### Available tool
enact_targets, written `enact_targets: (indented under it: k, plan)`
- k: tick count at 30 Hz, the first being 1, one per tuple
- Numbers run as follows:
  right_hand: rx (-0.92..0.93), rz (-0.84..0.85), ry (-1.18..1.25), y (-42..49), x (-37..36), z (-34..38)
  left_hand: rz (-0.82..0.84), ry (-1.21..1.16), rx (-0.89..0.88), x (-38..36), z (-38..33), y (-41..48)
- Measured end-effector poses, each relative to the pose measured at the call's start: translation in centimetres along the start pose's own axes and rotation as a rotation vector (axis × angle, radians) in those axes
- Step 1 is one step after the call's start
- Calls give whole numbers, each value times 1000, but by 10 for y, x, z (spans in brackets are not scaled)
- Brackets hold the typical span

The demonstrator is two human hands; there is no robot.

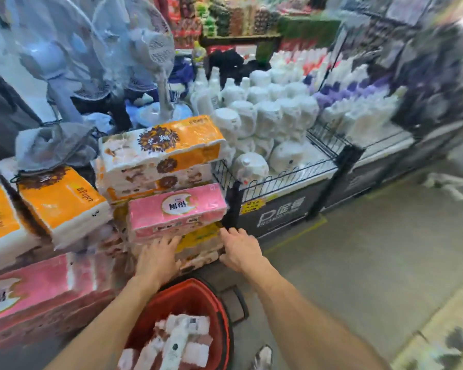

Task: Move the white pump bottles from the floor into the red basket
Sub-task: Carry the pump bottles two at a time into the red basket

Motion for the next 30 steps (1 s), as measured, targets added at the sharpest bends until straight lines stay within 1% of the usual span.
enact_targets:
  k: [4, 6, 9, 12, 17, 23, 27, 30]
  plan:
    - [-166, -21, 47, -26, 26, -100, -33, 68, -189, 27, -91, 39]
    - [-255, -39, 66, -43, 37, -158, -70, 58, -261, 41, -137, 56]
    - [-380, -69, 108, -72, 50, -243, -83, 26, -347, 57, -212, 77]
    - [-502, -89, 143, -105, 51, -320, -69, 77, -463, 62, -290, 91]
    - [-683, -58, 184, -164, 39, -431, -74, 98, -596, 68, -406, 111]
    - [-843, -103, 229, -226, 44, -530, -70, 133, -755, 74, -528, 120]
    - [-928, -148, 264, -254, 48, -575, -70, 188, -861, 75, -591, 127]
    - [-987, -160, 266, -266, 51, -601, -93, 168, -917, 80, -629, 139]
Point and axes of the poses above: each hand's wrist, its own y-axis towards the middle knuckle, its own x-axis out of the back of the hand, z = x × y, the point moved 10 cm from there along y, towards the middle knuckle, and after that the axes turned 8 degrees about -x, right-handed, at the moved point
